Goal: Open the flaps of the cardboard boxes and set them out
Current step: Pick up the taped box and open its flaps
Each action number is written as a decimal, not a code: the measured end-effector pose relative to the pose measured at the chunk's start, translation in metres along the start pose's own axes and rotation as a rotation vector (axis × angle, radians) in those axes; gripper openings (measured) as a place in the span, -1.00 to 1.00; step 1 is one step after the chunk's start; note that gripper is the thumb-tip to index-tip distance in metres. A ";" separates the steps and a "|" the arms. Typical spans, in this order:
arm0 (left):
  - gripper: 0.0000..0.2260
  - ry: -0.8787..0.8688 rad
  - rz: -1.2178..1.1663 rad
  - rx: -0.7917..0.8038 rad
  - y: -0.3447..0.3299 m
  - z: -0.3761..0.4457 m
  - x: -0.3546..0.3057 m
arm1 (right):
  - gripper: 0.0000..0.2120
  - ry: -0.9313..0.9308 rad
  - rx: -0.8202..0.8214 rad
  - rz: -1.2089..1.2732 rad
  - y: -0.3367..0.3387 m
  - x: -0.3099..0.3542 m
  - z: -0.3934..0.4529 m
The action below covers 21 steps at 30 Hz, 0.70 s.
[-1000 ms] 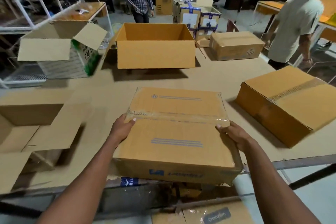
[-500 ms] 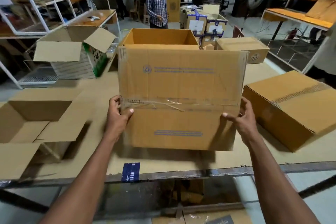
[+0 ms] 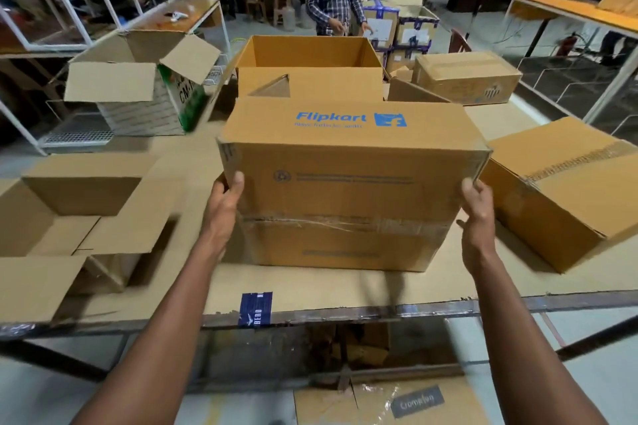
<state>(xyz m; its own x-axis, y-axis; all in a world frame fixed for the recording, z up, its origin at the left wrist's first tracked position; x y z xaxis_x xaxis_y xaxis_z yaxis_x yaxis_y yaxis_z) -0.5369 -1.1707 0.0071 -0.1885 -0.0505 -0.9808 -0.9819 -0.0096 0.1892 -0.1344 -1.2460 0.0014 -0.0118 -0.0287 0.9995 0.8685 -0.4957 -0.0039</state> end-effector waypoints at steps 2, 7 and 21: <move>-0.27 0.022 -0.090 -0.020 0.001 0.004 -0.025 | -0.34 0.033 -0.013 0.015 0.002 0.023 0.011; -0.26 0.152 -0.143 0.011 -0.001 0.015 -0.069 | -0.38 -0.055 -0.028 -0.012 -0.004 0.072 0.029; -0.84 0.035 -0.416 -0.084 0.004 0.012 -0.059 | -0.64 -0.021 0.001 0.074 0.000 0.061 0.021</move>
<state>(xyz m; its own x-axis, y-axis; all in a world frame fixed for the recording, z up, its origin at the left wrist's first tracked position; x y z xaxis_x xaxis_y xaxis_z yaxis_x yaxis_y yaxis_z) -0.5294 -1.1560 0.0652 0.2256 -0.0587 -0.9724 -0.9689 -0.1173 -0.2177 -0.1251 -1.2297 0.0626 0.0630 -0.0469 0.9969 0.8670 -0.4922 -0.0780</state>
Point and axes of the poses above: each hand's wrist, its own z-axis towards the middle knuckle, its own y-axis out of the back of the hand, x = y × z, the point moved 1 cm from there along z, towards the middle knuckle, and after that the axes turned 5 degrees about x, right-handed, at the moved point
